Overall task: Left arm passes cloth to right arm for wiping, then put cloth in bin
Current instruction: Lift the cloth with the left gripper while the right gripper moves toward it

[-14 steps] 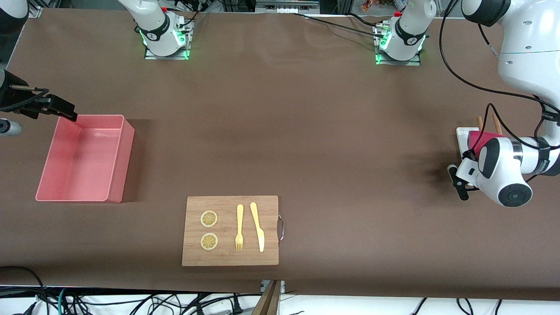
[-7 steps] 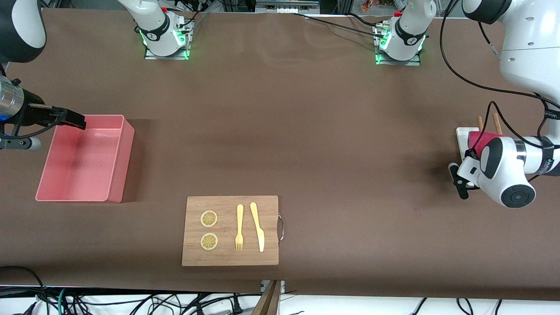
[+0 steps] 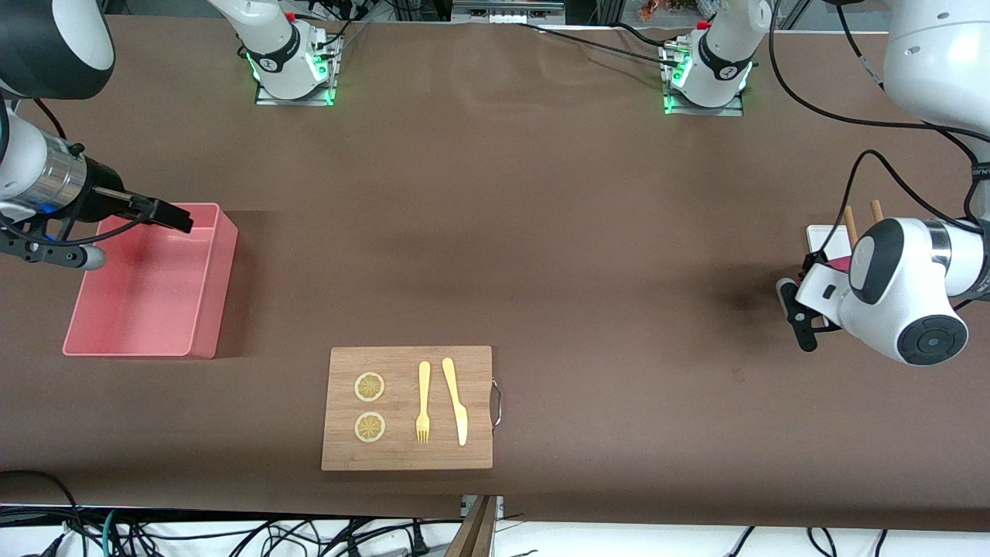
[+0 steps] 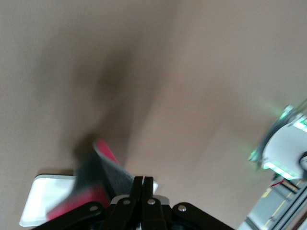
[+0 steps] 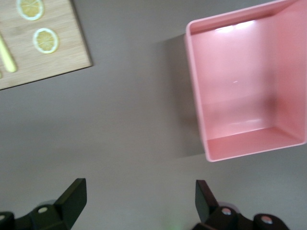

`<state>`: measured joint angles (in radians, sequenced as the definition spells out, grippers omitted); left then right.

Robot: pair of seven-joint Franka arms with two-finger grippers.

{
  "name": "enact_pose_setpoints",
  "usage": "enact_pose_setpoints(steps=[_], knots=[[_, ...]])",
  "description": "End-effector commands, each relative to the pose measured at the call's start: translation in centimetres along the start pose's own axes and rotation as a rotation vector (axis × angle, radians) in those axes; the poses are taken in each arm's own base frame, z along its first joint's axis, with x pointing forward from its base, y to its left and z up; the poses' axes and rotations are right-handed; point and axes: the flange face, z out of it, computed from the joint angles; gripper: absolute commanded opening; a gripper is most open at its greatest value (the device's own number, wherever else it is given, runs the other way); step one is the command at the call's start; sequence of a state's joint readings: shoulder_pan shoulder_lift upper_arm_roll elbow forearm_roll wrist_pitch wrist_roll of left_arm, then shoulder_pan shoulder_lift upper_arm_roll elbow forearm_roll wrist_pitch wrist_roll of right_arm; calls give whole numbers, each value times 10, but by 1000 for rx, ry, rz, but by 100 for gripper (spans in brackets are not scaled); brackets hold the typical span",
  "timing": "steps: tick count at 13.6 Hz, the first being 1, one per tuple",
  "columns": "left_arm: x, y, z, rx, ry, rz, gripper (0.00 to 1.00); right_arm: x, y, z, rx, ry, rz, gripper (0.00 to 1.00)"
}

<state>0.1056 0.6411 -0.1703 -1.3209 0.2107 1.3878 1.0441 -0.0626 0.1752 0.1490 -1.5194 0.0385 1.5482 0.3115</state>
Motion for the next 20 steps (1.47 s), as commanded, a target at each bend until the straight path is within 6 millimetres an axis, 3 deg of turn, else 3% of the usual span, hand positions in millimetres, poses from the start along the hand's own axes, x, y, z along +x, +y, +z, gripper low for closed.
enact_pose_setpoints(steps=[1, 6, 11, 14, 16, 20], knots=[[24, 32, -31, -70, 74, -92, 0, 1, -4, 0, 45, -4, 53, 100], [94, 95, -77, -227, 288, -271, 0, 11, -25, 21, 132, -53, 182, 100], [186, 170, -116, -373, 471, -410, 0, 12, -91, 50, 202, -60, 332, 100], [229, 206, -131, -430, 561, -471, 0, 11, -132, 67, 245, -53, 392, 100], [246, 220, -140, -485, 634, -481, 0, 8, -161, 85, 258, -66, 432, 100], [269, 247, -158, -549, 752, -476, 0, 11, -195, 123, 268, -87, 496, 100]])
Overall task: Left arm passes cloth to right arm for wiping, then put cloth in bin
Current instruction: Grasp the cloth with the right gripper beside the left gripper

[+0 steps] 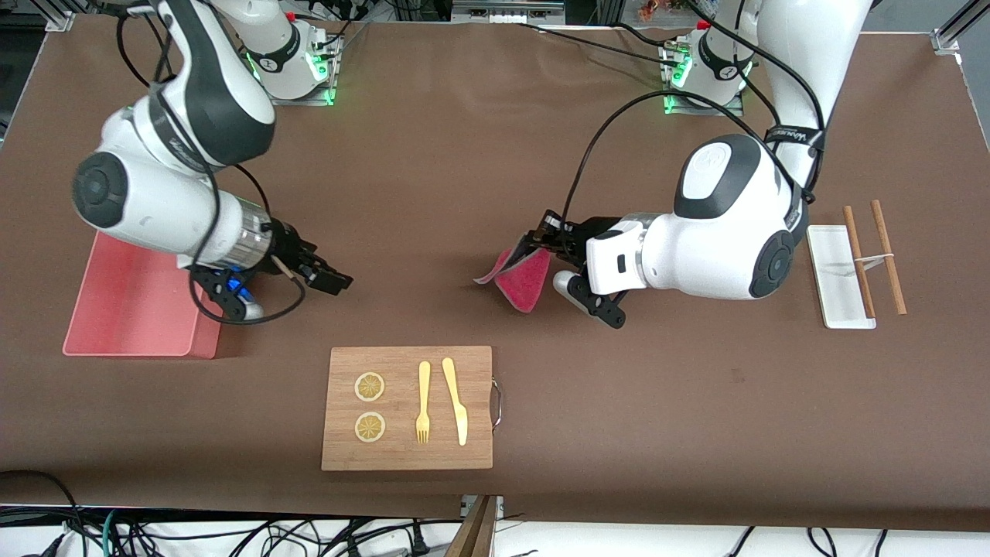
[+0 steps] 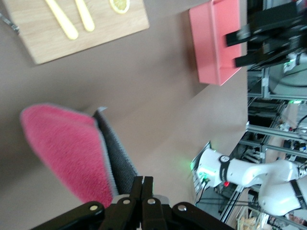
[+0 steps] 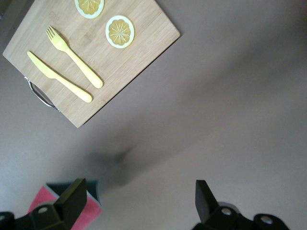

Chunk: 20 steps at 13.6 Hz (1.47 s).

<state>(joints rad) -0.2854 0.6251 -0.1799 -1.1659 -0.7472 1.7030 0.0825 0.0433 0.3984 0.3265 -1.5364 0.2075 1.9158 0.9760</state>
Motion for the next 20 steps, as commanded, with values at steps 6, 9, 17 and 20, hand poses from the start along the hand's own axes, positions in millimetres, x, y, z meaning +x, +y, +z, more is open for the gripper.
enact_pose_setpoints(steps=[6, 9, 17, 20], knots=[[14, 72, 35, -74, 193, -96, 0, -15, -40, 62, 105, -9, 125, 100], [14, 91, 56, -82, 228, -98, 0, -24, -48, 82, 104, -25, 122, 100], [14, 96, 58, -85, 239, -107, 0, -49, -57, 120, 79, -67, 158, 100], [15, 92, 55, -82, 242, -113, 0, -56, -61, 131, 79, -71, 150, 100]])
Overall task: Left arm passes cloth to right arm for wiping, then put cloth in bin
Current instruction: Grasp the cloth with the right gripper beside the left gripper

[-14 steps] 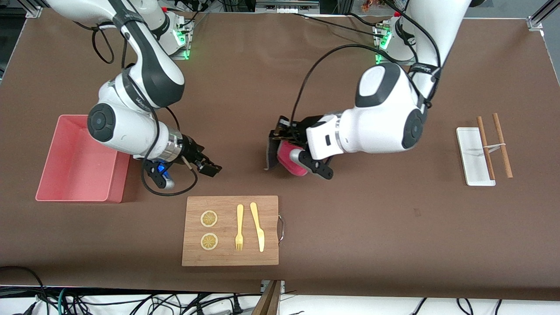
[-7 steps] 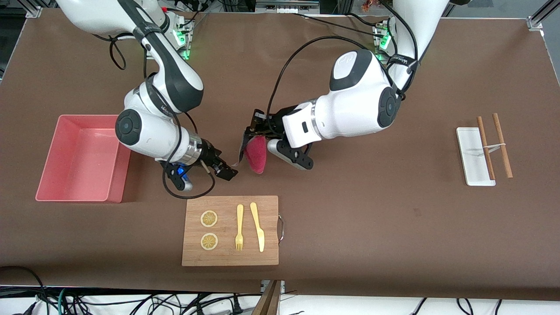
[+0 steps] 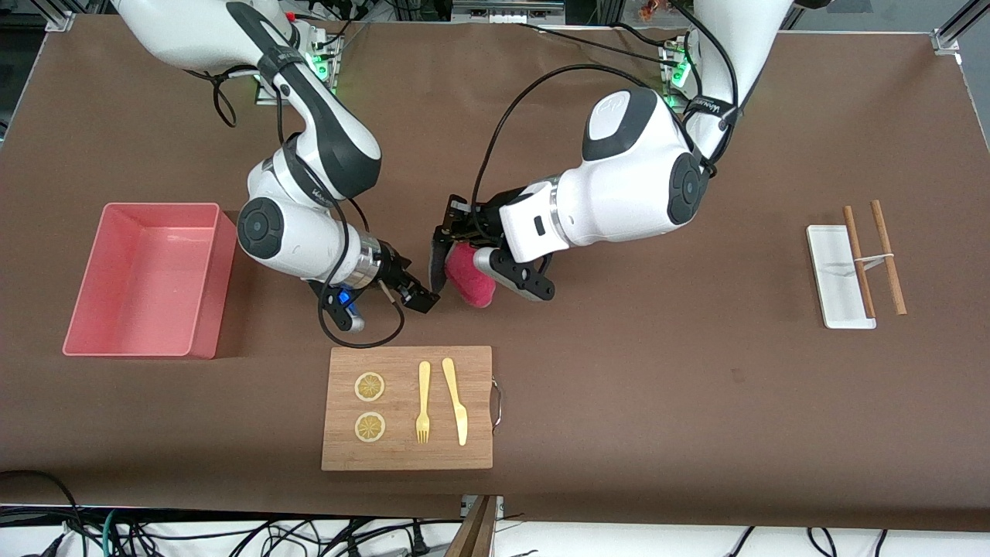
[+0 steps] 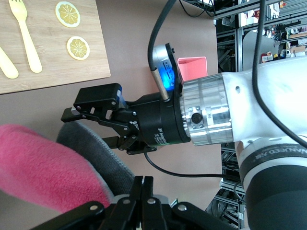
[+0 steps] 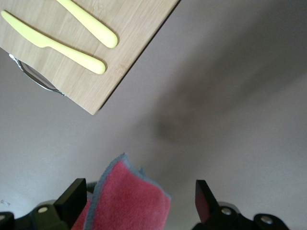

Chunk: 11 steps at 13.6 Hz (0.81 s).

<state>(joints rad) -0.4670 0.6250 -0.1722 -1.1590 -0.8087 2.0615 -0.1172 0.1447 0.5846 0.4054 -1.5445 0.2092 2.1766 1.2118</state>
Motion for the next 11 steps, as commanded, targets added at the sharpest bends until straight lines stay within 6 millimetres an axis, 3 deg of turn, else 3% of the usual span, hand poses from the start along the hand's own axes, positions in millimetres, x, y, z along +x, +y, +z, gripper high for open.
enact_pose_setpoints(steps=[1, 2, 3, 4, 5, 6, 8, 11], knots=[[2, 2, -4, -23, 11, -17, 0, -9, -2, 14, 8, -18, 10, 100], [2, 2, -4, -23, 11, -16, 0, -12, -1, 17, 2, -21, 6, 99], [2, 2, -4, -23, 11, -16, 0, -13, 3, 25, -14, -25, 4, 79], [2, 2, -4, -23, 11, -16, 0, -13, 4, 26, -20, -26, -10, 45], [2, 2, -4, -23, 11, -16, 0, -14, 5, 25, -25, -28, -19, 23], [2, 1, -5, -22, 11, -17, 0, -13, 5, 23, -23, -26, -22, 8], [3, 1, -5, -23, 13, -18, 0, -12, 5, 22, -23, -26, -19, 0], [3, 1, -6, -25, 15, -18, 0, -13, 4, 23, -23, -28, -14, 0]])
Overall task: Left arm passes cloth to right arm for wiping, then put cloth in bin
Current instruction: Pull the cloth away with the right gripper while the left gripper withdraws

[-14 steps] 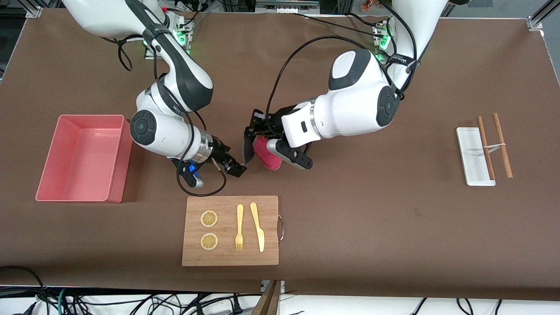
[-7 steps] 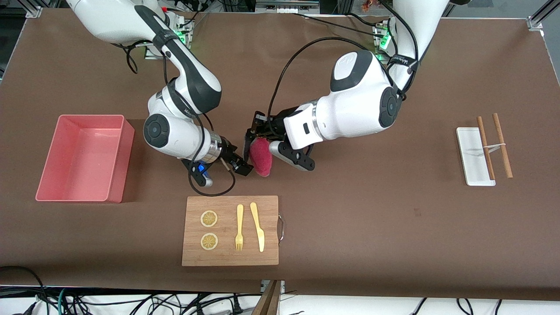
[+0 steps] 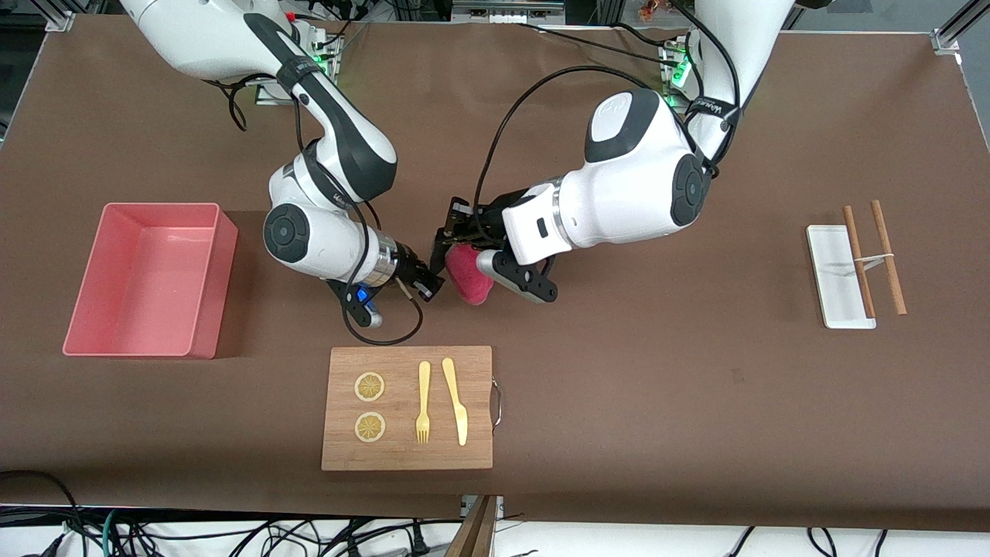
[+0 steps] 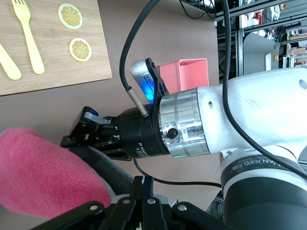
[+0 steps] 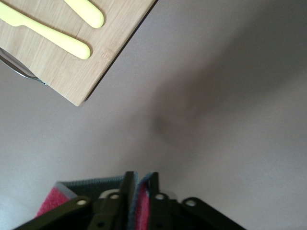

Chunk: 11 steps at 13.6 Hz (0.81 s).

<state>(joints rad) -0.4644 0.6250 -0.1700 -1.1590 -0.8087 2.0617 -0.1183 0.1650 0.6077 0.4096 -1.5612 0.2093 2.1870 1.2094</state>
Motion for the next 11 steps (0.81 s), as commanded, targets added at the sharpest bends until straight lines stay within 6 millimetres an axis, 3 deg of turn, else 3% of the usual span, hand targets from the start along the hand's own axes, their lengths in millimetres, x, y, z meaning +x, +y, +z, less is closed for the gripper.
enact_pose_setpoints(steps=[1, 7, 8, 9, 11], knots=[[2, 3, -4, -26, 9, -14, 0, -4, 1, -3, 8, -8, -3, 0], [2, 4, -5, -24, 11, -14, 0, -4, -1, -9, 16, -4, -11, 0], [3, 1, -7, -9, 18, 7, 94, -4, -1, -9, 16, -4, -11, 0], [3, 2, -7, -6, 19, 7, 100, -4, -1, -9, 16, -4, -11, 0], [4, 4, -14, -8, 27, 6, 100, -5, 0, -13, 15, -2, -15, 0]])
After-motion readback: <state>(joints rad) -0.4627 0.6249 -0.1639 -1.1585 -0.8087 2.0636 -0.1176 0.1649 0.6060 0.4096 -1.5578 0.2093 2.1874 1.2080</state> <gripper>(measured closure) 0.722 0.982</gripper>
